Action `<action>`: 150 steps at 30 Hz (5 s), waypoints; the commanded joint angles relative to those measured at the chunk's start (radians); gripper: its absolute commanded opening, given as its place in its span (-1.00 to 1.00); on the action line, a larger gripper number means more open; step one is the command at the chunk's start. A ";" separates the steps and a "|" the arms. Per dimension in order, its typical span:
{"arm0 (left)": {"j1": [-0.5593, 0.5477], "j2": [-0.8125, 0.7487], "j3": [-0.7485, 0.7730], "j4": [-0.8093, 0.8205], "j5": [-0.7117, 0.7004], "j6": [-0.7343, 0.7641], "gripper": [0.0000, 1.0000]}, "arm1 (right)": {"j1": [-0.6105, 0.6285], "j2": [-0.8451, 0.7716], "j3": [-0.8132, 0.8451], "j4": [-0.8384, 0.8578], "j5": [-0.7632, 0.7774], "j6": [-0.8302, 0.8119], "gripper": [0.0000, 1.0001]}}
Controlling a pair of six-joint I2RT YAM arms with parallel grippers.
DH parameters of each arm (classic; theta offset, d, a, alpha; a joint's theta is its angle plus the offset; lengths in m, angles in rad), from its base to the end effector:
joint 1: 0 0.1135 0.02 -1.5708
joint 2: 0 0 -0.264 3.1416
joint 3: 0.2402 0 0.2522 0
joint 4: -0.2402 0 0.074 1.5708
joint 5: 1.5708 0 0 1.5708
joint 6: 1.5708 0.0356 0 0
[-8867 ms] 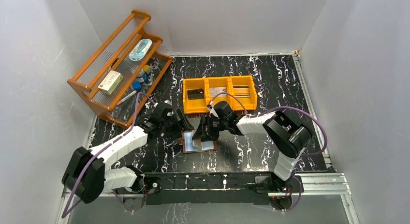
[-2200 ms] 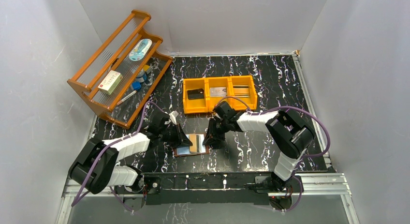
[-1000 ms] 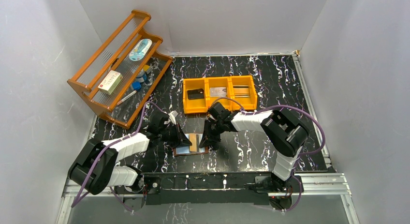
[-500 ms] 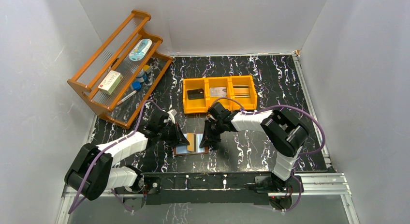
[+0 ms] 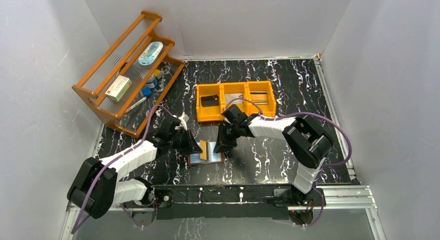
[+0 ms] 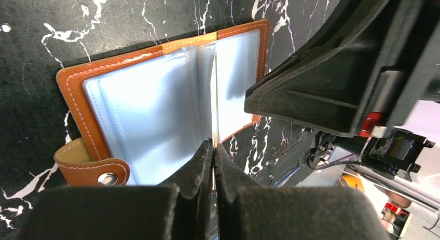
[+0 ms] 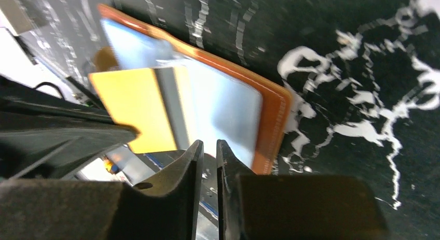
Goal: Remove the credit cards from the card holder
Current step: Remove the credit card from the card holder, then place the credit card in the storage box.
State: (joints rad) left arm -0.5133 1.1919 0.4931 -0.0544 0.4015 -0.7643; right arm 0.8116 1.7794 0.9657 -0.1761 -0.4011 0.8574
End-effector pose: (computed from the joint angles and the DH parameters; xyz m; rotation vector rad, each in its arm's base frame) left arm 0.1904 -0.1233 0.1741 -0.0946 2.5166 -1.0578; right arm 0.2275 0.2599 0.1457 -0.1084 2.8676 1.0255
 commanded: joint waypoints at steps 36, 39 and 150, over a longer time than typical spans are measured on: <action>0.009 -0.144 0.155 -0.206 -0.249 -0.034 -1.00 | -0.020 -0.121 -0.005 0.017 0.105 -0.028 -0.40; 0.011 -0.177 0.210 -0.227 -0.262 -0.028 -1.00 | -0.039 -0.209 -0.019 0.054 0.139 -0.035 -0.37; 0.010 -0.289 0.188 -0.227 -0.194 0.037 0.97 | -0.432 0.029 0.231 0.258 0.511 -1.883 -1.00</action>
State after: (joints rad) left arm -0.5056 0.9062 0.6334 -0.2565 0.2203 -0.7582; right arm 0.3870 1.7607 1.1427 0.0086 0.0914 -0.9497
